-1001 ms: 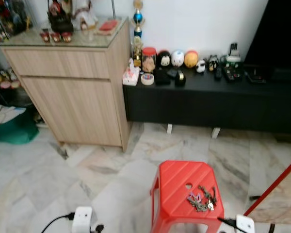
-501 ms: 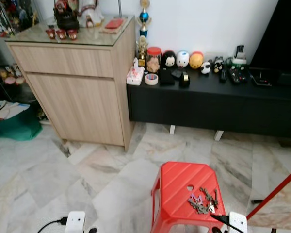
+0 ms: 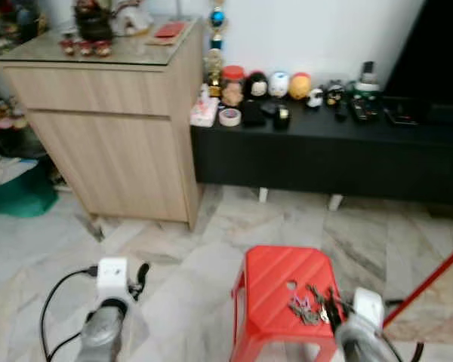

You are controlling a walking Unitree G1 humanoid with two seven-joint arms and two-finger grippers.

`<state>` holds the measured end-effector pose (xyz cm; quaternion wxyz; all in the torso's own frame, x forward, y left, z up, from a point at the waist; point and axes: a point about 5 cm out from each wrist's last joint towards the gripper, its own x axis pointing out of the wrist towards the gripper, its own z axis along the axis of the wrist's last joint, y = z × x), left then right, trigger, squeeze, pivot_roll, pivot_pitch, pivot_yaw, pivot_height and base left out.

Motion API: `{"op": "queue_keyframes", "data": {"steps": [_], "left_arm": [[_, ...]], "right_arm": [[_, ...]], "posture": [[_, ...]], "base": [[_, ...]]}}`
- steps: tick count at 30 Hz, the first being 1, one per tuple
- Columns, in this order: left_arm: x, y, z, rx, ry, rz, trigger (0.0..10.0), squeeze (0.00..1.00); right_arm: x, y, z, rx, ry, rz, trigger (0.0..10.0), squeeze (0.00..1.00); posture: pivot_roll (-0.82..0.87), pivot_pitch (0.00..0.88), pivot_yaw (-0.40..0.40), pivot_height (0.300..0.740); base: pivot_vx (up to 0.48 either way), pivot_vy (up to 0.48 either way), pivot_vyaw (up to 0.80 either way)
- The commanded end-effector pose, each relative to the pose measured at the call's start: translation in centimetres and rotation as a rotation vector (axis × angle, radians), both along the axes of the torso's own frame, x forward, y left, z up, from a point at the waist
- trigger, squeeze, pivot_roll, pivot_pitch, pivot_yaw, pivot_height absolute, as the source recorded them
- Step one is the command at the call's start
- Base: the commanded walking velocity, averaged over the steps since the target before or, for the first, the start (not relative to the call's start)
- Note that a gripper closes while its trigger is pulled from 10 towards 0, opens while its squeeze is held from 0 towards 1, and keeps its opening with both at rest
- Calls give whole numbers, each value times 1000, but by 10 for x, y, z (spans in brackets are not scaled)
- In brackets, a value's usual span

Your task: Hang keys on a hook

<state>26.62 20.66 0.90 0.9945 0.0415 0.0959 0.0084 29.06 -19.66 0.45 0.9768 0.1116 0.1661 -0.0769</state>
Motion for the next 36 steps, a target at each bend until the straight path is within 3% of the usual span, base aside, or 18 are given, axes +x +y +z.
{"op": "queue_keyframes", "data": {"steps": [1, 6, 14, 22, 28, 30, 36], "left_arm": [[-9, 8, 0, 10, -25, 12, 10000, 0], [-23, 4, 5, 16, -85, -25, 10000, 0], [-42, 10, 17, 20, -142, -8, 10000, 0], [-31, 9, 27, 14, -156, -9, 10000, 0], [-31, 6, 33, 11, -160, -24, 10000, 0], [-32, 8, 35, 10, -162, -16, 10000, 0], [-30, 6, 36, 4, -152, -15, 10000, 0]], "right_arm": [[-13, -6, -9, -11, 16, -6, 10000, 0], [-11, -6, 1, -68, -78, 62, 10000, 0], [-26, -11, 0, -172, -115, 70, 10000, 0], [-39, -10, 1, -208, -152, 94, 10000, 0], [-50, -13, 19, -242, -235, 97, 10000, 0], [-63, -16, 28, -277, -266, 60, 10000, 0], [-70, -9, 18, -261, -214, 40, 10000, 0]], "posture": [[49, 0, -24, 740], [62, 0, -33, 740], [68, 0, -39, 740], [56, 12, -32, 740], [42, 18, -25, 740], [42, 21, -19, 740], [40, 18, -5, 740]], "base": [[0, 0, 0], [0, 0, 0], [0, 0, 0], [0, 0, 0], [0, 0, 0], [0, 0, 0], [0, 0, 0]]}}
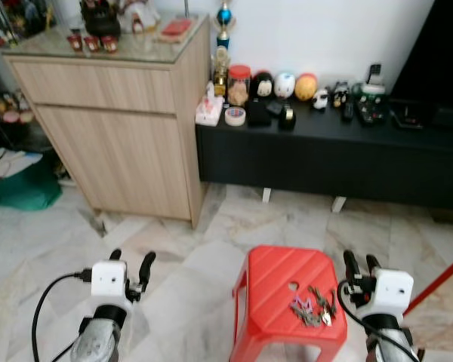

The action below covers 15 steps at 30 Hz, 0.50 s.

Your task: Hang keys on a hook

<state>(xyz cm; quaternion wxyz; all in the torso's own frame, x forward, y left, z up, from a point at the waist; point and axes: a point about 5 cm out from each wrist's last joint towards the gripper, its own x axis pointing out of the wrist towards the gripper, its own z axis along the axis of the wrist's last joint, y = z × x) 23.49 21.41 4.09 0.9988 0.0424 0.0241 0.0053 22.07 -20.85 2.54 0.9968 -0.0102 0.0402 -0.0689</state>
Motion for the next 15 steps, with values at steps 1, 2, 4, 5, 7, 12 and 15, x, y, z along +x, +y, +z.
{"op": "queue_keyframes", "data": {"steps": [1, 2, 4, 5, 7, 12, 15], "left_arm": [[2, -1, 4, 2, -6, -3, 10000, 0], [3, -1, 5, 1, -5, -2, 10000, 0], [4, -1, 5, 0, -2, -1, 10000, 0], [4, -1, 5, 0, -1, -4, 10000, 0], [5, -2, 5, -1, 1, -9, 10000, 0], [5, -7, 3, -7, 8, -14, 10000, 0], [4, -9, 3, -9, 10, -18, 10000, 0]], "right_arm": [[1, 5, -5, 1, 34, 6, 10000, 0], [2, 5, -4, 1, 40, 6, 10000, 0], [4, 5, -3, 4, 48, -5, 10000, 0], [7, 5, -2, 5, 51, -14, 10000, 0], [11, 5, 0, 7, 52, -23, 10000, 0], [17, 13, -8, 48, 114, 1, 10000, 0], [18, 18, -9, 65, 125, 8, 10000, 0]], "posture": [[41, 14, -5, 740], [40, 11, -4, 740], [41, 9, -4, 740], [41, 8, -4, 740], [39, 6, -4, 740], [41, 0, -6, 740], [49, 0, -8, 725]], "base": [[0, 0, 0], [0, 0, 0], [0, 0, 0], [0, 0, 0], [0, 0, 0], [0, 0, 0], [0, 0, 0]]}}
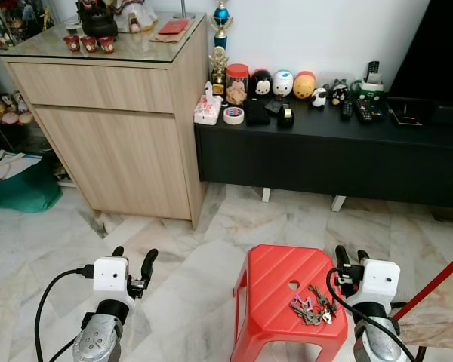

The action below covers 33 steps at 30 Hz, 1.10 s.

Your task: Hang keys on a hook

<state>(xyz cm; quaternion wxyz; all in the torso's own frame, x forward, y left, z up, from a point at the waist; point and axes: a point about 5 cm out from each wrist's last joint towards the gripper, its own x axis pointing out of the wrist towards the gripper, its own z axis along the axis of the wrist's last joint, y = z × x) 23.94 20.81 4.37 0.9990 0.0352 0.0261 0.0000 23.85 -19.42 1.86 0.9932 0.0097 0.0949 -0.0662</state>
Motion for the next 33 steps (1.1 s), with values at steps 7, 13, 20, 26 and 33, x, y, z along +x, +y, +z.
{"op": "queue_keyframes", "data": {"steps": [7, 13, 20, 26, 33], "left_arm": [[-5, 1, -2, 9, 14, 3, 10000, 0], [-7, 2, -3, 14, 22, 9, 10000, 0], [-7, 0, -2, 18, 20, -1, 10000, 0], [-7, -2, -2, 25, 23, -8, 10000, 0], [-5, -3, 0, 21, 19, -10, 10000, 0]], "right_arm": [[2, 9, -8, 28, 40, 16, 10000, 0], [5, 10, -8, 24, 48, 24, 10000, 0], [9, 10, -8, 24, 38, 25, 10000, 0], [9, 11, -9, 30, 39, 32, 10000, 0], [7, 15, -11, 41, 49, 42, 10000, 0]], "posture": [[52, 0, -11, 680], [57, 0, -12, 655], [60, 0, -10, 655], [63, 0, -9, 655], [64, 0, -11, 655]], "base": [[0, 0, 0], [0, 0, 0], [0, 0, 0], [0, 0, 0], [0, 0, 0]]}}
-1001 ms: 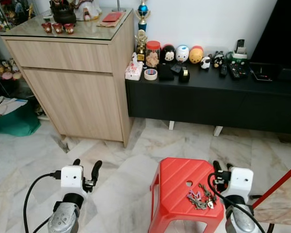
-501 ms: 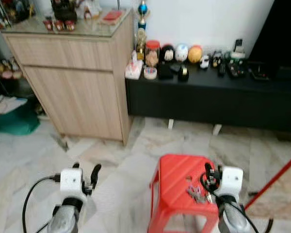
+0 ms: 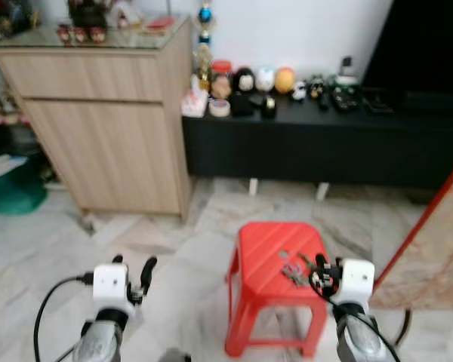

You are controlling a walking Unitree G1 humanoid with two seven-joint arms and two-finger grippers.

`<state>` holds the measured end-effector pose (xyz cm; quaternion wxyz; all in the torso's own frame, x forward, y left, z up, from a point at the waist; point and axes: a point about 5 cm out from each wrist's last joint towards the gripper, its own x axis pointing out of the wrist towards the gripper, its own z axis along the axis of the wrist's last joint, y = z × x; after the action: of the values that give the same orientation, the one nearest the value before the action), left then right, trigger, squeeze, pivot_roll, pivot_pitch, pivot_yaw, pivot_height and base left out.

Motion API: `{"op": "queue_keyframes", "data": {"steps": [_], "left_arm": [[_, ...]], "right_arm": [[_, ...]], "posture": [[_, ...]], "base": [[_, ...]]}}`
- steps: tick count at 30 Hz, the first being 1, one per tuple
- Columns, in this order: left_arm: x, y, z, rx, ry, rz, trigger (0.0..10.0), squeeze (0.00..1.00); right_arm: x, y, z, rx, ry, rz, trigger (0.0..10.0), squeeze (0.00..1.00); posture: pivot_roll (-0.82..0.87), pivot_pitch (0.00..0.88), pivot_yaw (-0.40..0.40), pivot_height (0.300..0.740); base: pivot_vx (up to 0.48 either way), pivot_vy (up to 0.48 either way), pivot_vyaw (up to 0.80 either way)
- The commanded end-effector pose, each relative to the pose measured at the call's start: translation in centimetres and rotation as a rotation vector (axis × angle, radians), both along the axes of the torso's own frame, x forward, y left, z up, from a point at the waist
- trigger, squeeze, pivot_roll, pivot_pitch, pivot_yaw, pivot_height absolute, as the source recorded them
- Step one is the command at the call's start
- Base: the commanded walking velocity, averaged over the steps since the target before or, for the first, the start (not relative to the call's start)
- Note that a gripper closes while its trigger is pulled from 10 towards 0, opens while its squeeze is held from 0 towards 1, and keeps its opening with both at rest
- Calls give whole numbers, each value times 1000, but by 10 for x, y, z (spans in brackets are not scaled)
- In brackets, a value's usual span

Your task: Hang keys on a hook

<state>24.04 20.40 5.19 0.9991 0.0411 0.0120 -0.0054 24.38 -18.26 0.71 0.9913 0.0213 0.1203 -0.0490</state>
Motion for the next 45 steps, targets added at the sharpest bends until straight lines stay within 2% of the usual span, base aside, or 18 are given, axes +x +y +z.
{"op": "queue_keyframes", "data": {"steps": [1, 21, 23, 27, 41, 45], "left_arm": [[-6, 1, -9, 10, 48, 2, 10000, 0], [-6, -2, -12, -10, 71, 13, 10000, 0], [-6, -2, -12, -12, 71, 13, 10000, 0], [-5, -2, -12, -15, 71, 10, 10000, 0], [-6, 2, -11, -14, 73, 25, 10000, 0], [-6, 2, -11, -15, 75, 22, 10000, 0]], "right_arm": [[2, 4, 0, 14, 1, 12, 10000, 0], [4, 9, -8, 27, 61, 25, 10000, 0], [4, 10, -9, 34, 60, 25, 10000, 0], [4, 10, -8, 49, 34, 27, 10000, 0], [5, 10, -8, 53, 37, 25, 10000, 0], [5, 12, -11, 47, 73, 30, 10000, 0]], "posture": [[64, 0, -11, 655], [71, 5, -18, 655], [71, 5, -17, 640], [69, 5, -16, 640], [70, 11, -14, 640], [70, 12, -14, 635]], "base": [[0, 0, 0], [0, 0, 0], [0, 0, 0], [0, 0, 0], [341, 0, 0], [364, 0, 0]]}}
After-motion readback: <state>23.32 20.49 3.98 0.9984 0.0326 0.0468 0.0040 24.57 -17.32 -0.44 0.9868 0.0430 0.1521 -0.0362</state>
